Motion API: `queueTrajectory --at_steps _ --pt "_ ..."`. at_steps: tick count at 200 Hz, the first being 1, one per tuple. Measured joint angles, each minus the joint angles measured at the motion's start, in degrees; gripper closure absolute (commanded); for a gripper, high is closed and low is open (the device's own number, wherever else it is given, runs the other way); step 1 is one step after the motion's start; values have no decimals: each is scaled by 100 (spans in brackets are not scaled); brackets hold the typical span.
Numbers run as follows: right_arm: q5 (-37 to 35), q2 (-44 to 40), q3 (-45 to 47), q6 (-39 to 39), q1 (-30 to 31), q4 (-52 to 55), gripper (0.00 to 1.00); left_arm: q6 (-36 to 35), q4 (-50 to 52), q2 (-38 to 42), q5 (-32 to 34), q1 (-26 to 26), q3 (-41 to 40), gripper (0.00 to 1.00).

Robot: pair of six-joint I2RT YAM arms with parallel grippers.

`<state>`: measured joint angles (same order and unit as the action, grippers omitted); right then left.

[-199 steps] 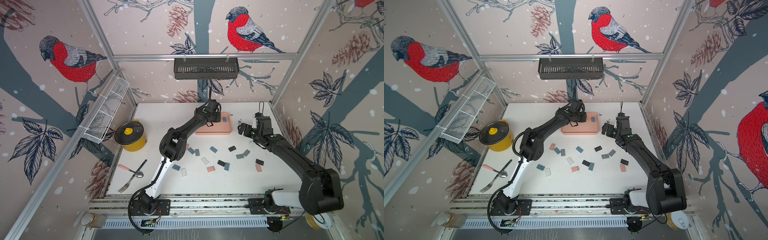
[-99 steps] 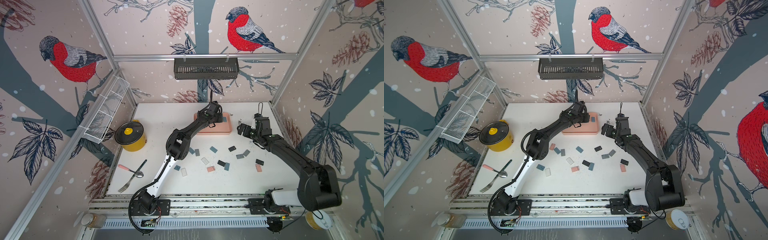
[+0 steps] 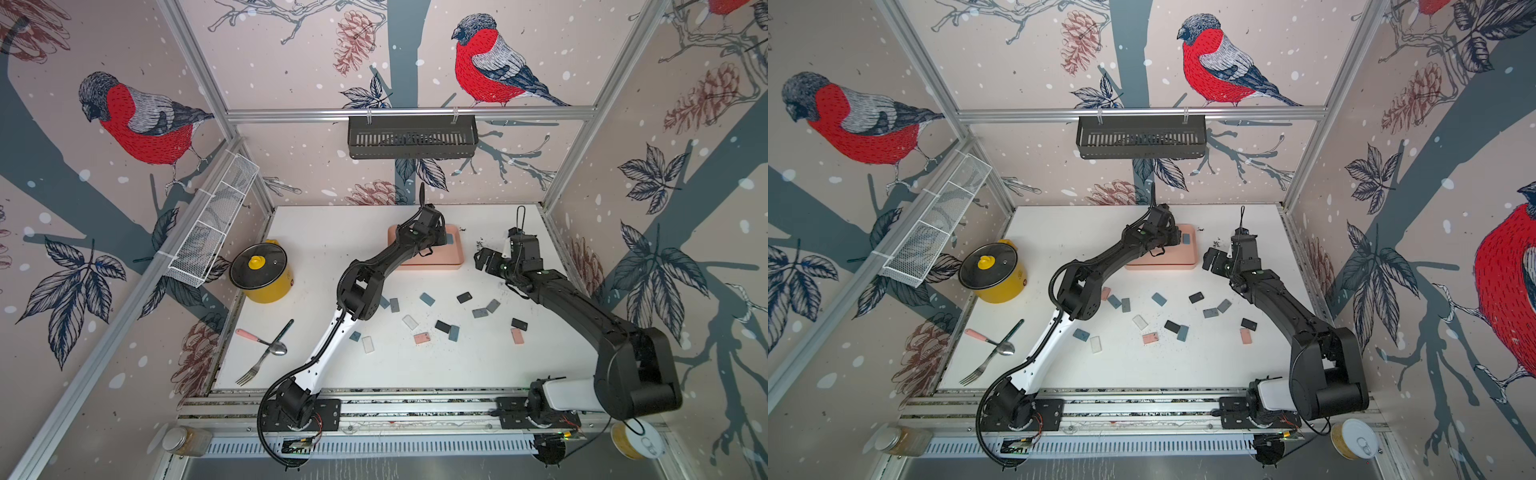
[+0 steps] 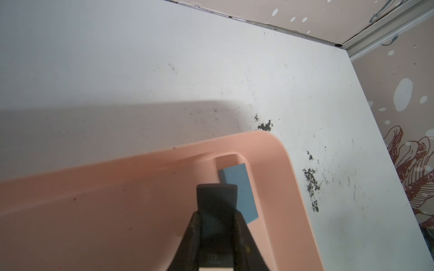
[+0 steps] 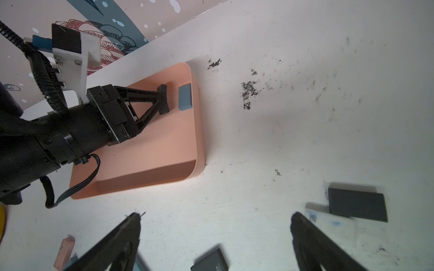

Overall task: Put the eraser in the storage box
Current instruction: Place the eraser in the storage box.

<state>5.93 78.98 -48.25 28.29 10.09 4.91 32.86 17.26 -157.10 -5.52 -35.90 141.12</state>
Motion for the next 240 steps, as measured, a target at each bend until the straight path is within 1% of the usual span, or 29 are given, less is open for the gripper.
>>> queueTrajectory --at_steps 30,151,240 --pt "2 24 0 0 -33 -33 1 131 -24 -63 2 11 13 76" --pt "22 26 -13 -2 -85 -66 1 166 -197 -151 0 15 48 63" --pt "28 -72 -4 -2 -90 -68 1 184 -203 -151 -35 15 50 56"
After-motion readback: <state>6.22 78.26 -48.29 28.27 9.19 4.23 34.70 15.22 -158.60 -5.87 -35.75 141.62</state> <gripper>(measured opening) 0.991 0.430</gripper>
